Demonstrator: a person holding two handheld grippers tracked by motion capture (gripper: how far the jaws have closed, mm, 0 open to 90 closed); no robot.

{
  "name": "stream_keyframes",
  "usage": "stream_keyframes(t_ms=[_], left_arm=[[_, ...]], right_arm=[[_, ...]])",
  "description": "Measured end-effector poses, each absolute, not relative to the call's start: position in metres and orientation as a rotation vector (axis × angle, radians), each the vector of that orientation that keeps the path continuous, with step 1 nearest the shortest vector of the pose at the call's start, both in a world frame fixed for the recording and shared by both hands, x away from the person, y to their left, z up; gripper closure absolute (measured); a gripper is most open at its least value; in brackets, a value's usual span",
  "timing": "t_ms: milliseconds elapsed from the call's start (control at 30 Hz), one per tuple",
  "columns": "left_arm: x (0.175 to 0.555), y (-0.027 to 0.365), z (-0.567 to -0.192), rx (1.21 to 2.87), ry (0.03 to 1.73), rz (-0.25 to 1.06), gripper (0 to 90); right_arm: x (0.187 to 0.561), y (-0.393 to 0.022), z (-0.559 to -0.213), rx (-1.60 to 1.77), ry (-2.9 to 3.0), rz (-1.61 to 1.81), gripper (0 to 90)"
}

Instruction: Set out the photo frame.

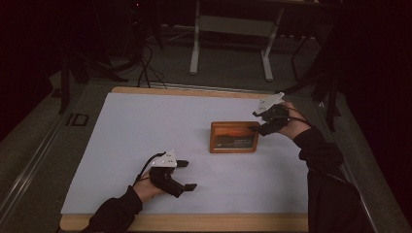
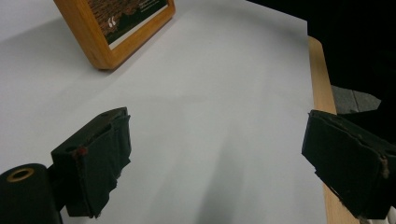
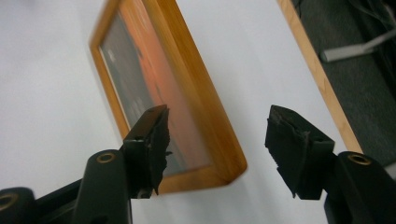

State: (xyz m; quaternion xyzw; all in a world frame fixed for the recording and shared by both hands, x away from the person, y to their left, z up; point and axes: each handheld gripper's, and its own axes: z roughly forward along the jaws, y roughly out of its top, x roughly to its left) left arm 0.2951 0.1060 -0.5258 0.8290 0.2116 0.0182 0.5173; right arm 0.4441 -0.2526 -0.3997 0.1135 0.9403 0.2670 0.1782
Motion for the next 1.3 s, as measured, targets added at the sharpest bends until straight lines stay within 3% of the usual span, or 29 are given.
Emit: stream_keyframes(t_ms=[600, 1300], left_arm=[[0.292, 0.107, -0.523, 1.986, 0.495, 0.053, 8.5], [0.291, 0.108, -0.523, 1.985, 0.493, 0.053, 8.6]], right_arm=[[0.397, -0.264, -0.404, 0.515, 2.605, 1.135, 16.9], [0.345, -0.280, -0.469, 0.652, 2.560, 1.303, 15.8]])
